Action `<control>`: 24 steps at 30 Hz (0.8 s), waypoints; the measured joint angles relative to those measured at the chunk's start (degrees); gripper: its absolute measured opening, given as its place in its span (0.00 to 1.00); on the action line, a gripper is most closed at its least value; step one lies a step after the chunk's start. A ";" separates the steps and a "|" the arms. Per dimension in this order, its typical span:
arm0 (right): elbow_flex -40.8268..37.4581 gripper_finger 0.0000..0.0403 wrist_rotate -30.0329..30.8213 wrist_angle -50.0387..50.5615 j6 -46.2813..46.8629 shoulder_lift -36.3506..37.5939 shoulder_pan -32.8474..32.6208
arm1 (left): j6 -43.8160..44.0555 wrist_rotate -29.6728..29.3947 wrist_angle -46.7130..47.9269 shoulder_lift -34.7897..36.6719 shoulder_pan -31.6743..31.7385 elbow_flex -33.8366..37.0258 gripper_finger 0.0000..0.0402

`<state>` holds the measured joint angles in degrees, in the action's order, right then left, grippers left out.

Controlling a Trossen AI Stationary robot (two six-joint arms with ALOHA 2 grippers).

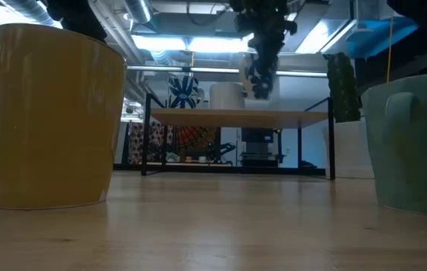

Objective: Place coffee mugs
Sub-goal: Put the blue patterned mug on the shelf

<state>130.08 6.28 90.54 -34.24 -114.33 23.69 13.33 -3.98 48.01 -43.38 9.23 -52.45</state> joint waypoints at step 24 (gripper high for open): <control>-6.45 0.01 -7.39 -0.54 -9.60 -0.14 14.17 | -0.35 -7.52 -0.12 0.00 0.00 0.00 0.38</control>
<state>123.63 -1.11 90.00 -43.83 -114.48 37.86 12.98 -11.50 47.89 -43.38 9.23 -52.45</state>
